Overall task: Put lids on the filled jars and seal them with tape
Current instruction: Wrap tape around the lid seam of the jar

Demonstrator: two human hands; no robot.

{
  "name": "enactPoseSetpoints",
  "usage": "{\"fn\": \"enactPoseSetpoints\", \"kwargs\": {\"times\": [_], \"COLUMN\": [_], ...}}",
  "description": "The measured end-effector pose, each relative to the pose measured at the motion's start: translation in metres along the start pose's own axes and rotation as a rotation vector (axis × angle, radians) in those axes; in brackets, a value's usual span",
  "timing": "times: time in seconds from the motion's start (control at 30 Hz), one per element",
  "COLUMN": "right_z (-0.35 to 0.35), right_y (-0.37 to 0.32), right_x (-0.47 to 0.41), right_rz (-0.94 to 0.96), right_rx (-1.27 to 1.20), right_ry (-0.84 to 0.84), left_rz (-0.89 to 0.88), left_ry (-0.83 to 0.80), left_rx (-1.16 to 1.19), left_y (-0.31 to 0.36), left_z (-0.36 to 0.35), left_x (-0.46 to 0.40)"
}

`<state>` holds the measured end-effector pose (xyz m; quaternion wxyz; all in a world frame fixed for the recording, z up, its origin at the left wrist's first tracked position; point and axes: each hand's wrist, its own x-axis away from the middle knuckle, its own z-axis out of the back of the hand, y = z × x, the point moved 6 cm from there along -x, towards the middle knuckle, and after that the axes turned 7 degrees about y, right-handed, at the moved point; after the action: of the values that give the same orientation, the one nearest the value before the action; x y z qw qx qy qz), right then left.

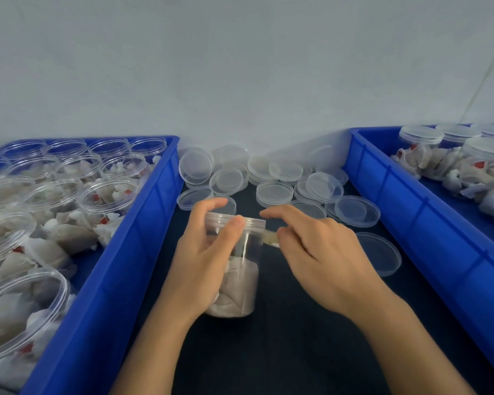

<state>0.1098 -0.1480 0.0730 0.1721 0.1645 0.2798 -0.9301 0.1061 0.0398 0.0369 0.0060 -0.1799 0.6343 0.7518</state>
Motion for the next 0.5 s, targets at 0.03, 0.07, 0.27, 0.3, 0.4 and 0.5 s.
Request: {"fn": "enactPoseSetpoints", "kwargs": {"times": [0.03,0.07,0.27,0.3,0.4,0.5], "right_z": [0.0001,0.0001,-0.0027,-0.0037,-0.0050,-0.0058], "right_y": [-0.0015,-0.0029,-0.0019,-0.0031,-0.0033,-0.0031], "right_x": [-0.0001,-0.0002,0.0005,0.0006,0.0000,-0.0002], "right_rz": [0.011,0.022,0.048,0.060,0.082,0.107], "right_rx": [0.025,0.051,0.033,0.022,0.005,0.031], "right_ry": [0.005,0.010,0.028,0.027,0.027,0.040], "left_rz": [-0.001,0.004,-0.033,-0.039,-0.052,-0.047], "left_ry": [-0.005,-0.009,-0.037,-0.036,-0.031,-0.025], "left_rx": [0.040,0.085,0.174,0.179,0.184,0.188], "left_y": [0.0001,0.0000,-0.0005,-0.0009,-0.0021,-0.0039], "left_z": [-0.0013,-0.0027,-0.0036,-0.0029,-0.0016,-0.0021], "left_x": [0.0007,0.0010,0.0022,0.0026,0.0030,0.0026]}}
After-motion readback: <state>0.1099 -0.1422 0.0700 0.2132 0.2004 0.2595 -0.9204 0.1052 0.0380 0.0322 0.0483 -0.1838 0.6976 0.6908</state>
